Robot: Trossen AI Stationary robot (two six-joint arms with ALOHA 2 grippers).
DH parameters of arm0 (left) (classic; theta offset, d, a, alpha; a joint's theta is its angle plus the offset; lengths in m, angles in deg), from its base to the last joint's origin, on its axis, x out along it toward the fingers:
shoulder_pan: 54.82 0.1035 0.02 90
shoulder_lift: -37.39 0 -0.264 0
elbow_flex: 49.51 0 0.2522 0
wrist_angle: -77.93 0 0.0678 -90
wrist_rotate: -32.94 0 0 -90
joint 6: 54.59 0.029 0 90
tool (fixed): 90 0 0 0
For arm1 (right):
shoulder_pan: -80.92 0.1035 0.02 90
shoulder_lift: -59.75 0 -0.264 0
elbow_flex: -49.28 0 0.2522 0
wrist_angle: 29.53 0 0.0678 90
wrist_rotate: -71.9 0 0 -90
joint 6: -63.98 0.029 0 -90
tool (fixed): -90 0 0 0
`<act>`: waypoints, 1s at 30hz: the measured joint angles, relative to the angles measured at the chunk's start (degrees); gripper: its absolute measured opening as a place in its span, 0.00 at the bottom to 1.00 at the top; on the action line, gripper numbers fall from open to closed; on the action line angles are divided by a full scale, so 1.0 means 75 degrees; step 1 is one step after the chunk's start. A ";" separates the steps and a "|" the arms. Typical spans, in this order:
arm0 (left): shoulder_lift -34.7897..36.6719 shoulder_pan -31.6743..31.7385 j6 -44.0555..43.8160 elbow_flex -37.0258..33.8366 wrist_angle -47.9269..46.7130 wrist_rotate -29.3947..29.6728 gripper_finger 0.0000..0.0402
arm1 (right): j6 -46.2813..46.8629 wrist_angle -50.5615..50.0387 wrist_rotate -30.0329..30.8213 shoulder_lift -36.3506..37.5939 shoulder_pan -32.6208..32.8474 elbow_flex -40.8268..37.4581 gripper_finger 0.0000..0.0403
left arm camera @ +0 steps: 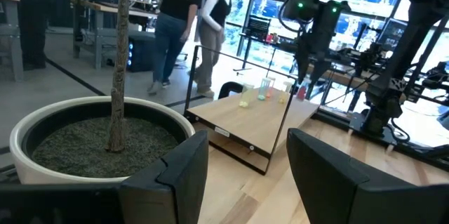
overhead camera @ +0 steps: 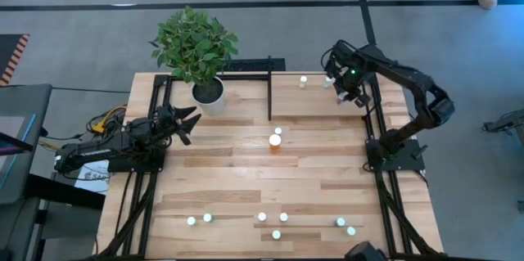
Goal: Pick and place medicine bottles onto shelf by color
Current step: Put the blue bill bottle on the shelf
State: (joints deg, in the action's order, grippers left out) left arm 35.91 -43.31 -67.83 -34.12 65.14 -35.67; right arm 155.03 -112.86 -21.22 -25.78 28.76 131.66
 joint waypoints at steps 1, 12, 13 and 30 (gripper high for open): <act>0.0000 0.0000 -0.0003 0.0000 0.0003 0.0000 0.45 | 0.0068 0.0050 0.0001 0.0000 0.0080 0.0000 0.36; 0.0000 0.0000 -0.0003 0.0000 0.0003 -0.0003 0.45 | 0.0499 0.0172 0.0357 -0.0478 0.0919 0.0084 0.37; 0.0000 -0.0001 -0.0003 0.0000 0.0001 0.0000 0.45 | 0.0480 0.0142 0.0366 -0.0548 0.0914 0.0148 0.37; 0.0003 0.0000 -0.0003 0.0001 0.0002 -0.0002 0.45 | -0.0024 0.0387 0.0469 -0.1888 0.0704 0.1202 0.37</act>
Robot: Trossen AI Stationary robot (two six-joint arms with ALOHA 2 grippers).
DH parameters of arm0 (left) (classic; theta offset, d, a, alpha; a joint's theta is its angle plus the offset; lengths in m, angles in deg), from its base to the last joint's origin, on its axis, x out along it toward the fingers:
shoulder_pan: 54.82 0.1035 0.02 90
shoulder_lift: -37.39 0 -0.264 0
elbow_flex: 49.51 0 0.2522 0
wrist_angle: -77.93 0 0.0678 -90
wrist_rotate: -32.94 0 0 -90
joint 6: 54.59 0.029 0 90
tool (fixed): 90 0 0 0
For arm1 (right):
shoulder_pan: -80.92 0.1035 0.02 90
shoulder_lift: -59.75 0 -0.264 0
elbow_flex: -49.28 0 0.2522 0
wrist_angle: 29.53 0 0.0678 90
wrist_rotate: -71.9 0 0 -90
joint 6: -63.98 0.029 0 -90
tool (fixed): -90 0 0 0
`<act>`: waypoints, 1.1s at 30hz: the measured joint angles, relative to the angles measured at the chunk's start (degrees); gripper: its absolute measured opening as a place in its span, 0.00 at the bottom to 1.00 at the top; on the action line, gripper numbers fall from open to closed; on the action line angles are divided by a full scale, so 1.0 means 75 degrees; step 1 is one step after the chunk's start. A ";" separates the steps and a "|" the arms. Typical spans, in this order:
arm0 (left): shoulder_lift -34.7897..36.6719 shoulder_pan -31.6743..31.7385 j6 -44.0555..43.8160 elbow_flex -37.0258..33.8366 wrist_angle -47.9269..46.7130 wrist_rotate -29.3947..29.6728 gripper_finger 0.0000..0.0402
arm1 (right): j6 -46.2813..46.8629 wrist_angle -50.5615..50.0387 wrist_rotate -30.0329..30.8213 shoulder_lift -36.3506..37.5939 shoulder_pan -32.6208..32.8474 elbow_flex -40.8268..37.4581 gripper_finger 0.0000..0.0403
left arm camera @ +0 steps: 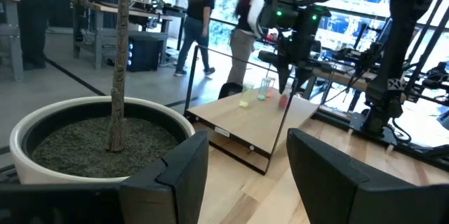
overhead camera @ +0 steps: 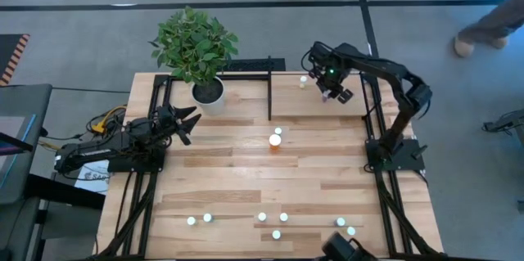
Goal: Pick and place medicine bottles onto shelf by color
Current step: Put the blue bill bottle on the shelf, then put the bottom right blue pill bottle on the shelf
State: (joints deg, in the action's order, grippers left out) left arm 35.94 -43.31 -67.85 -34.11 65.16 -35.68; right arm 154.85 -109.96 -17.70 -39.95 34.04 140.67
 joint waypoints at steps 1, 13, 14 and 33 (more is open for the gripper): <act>0.0000 0.0000 0.0000 -0.0001 -0.0002 -0.0001 0.45 | -0.0057 -0.0003 -0.0015 -0.0044 -0.0023 0.0059 0.38; -0.0003 0.0000 0.0000 -0.0001 0.0001 0.0002 0.45 | -0.0384 0.0131 0.0024 -0.0129 -0.0271 0.0214 0.40; -0.0002 0.0000 0.0000 -0.0001 -0.0001 0.0002 0.45 | -0.0382 0.0128 0.0026 -0.0129 -0.0271 0.0214 0.40; 0.0000 0.0000 0.0000 -0.0001 0.0000 -0.0001 0.45 | -0.0390 -0.0025 0.0120 0.0009 -0.0320 0.0302 0.61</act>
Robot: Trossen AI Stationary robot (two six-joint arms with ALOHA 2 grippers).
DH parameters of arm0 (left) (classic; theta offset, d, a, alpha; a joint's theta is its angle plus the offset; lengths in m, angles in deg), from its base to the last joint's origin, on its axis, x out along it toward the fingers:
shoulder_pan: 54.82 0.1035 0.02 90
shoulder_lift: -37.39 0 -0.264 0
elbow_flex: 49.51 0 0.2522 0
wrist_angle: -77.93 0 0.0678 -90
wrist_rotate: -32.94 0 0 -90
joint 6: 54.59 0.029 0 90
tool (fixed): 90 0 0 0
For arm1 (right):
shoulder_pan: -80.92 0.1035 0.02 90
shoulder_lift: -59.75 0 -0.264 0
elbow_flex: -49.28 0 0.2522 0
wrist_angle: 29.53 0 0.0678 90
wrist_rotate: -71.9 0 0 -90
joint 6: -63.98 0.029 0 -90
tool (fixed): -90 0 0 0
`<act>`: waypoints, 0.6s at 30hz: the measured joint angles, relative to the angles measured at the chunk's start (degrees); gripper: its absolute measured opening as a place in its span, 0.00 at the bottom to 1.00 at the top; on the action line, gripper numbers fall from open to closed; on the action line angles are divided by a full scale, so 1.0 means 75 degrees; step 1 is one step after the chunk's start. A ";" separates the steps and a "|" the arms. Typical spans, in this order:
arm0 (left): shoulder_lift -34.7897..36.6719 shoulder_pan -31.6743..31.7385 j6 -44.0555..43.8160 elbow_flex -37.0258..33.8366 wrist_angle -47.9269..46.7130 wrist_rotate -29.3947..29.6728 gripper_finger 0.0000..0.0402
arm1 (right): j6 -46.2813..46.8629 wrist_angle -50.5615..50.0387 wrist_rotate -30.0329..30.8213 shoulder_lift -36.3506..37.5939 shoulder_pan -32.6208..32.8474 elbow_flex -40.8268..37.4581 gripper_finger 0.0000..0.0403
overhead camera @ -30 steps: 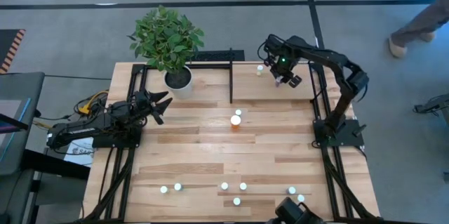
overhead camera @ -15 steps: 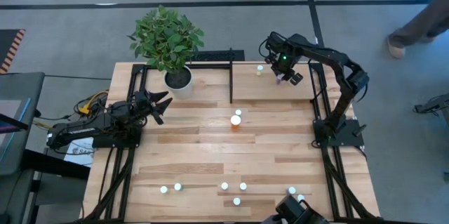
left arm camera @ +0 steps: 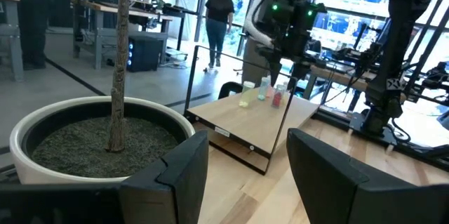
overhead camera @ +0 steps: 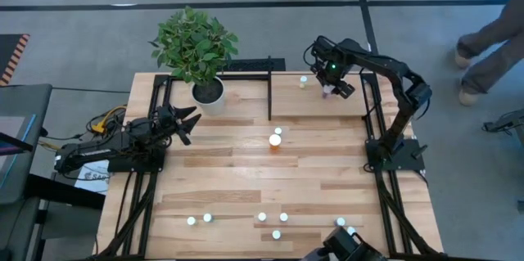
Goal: Pick and place medicine bottles onto shelf by color
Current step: Put the bottom right blue pill bottle on the shelf
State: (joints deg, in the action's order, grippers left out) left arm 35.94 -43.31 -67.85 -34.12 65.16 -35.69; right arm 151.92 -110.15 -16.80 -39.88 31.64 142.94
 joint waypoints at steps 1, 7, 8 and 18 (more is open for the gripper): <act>0.0000 -0.0003 0.0000 0.0000 0.0001 0.0003 0.45 | -0.0004 -0.0077 0.0000 0.0052 0.0010 0.0084 0.61; 0.0000 -0.0001 0.0000 0.0000 0.0000 0.0000 0.45 | -0.0022 -0.0637 0.0118 0.0446 0.0212 0.0648 0.62; 0.0000 0.0000 0.0000 0.0000 0.0001 0.0003 0.45 | -0.0047 -0.0670 0.0160 0.0531 0.0251 0.0717 0.62; -0.0003 0.0000 0.0000 0.0000 0.0001 0.0000 0.45 | -0.0777 -0.1130 0.0227 0.1614 0.0635 0.0941 0.62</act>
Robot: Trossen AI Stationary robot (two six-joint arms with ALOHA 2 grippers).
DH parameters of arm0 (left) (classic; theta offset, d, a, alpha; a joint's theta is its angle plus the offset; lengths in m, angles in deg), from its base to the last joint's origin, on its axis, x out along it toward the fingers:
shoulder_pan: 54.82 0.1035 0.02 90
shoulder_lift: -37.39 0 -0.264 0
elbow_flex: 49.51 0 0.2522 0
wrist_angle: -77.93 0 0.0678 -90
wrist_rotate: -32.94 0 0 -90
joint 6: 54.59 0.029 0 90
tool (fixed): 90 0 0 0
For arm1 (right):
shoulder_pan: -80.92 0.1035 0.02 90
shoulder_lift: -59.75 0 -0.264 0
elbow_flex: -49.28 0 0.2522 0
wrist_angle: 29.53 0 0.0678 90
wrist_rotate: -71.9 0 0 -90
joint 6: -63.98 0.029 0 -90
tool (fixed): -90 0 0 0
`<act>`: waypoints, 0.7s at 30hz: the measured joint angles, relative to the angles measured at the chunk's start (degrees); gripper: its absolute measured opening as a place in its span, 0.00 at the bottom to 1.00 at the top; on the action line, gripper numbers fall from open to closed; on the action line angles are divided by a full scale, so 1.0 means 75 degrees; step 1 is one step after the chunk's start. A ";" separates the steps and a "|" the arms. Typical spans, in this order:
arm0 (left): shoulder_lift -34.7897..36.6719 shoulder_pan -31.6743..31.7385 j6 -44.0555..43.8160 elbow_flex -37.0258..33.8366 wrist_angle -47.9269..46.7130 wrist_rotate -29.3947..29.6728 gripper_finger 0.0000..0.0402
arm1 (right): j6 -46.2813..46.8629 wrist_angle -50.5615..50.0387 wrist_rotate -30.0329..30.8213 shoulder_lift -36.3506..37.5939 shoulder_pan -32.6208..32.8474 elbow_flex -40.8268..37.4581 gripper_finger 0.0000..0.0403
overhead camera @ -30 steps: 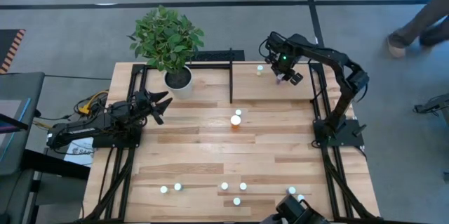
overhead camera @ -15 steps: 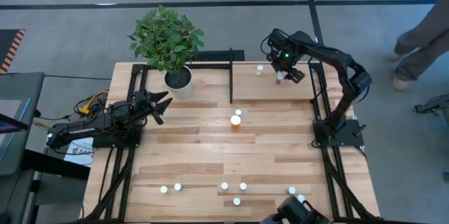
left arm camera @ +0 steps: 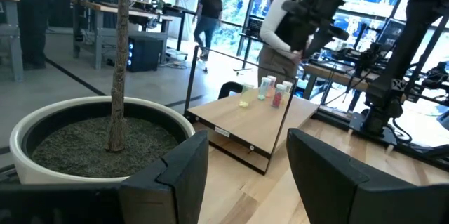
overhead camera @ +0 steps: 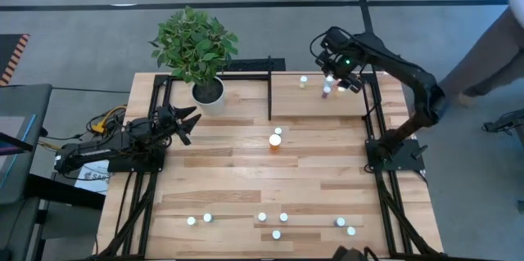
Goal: Pick and place medicine bottles onto shelf by color
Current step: Put the bottom right blue pill bottle on the shelf
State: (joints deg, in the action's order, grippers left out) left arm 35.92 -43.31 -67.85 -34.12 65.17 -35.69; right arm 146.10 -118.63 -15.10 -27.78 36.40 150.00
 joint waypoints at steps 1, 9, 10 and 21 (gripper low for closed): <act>0.0001 -0.0001 0.0000 0.0000 0.0000 0.0000 0.45 | -0.0189 -0.0124 0.0000 0.0074 0.0043 0.0000 0.62; 0.0001 -0.0001 0.0001 0.0002 0.0000 0.0001 0.45 | 0.0525 -0.0952 0.0000 0.0336 0.0642 0.0000 0.62; 0.0003 -0.0002 0.0000 0.0000 0.0000 0.0002 0.45 | 0.0768 -0.1069 0.0000 0.0336 0.0748 0.0000 0.62; 0.0003 -0.0002 0.0000 0.0001 -0.0001 0.0003 0.45 | 0.3212 -0.1843 0.0592 0.0599 0.2249 -0.0401 0.62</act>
State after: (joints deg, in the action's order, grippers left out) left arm 35.94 -43.32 -67.85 -34.11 65.16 -35.67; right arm 170.18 -132.45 -10.66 -23.28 53.27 146.99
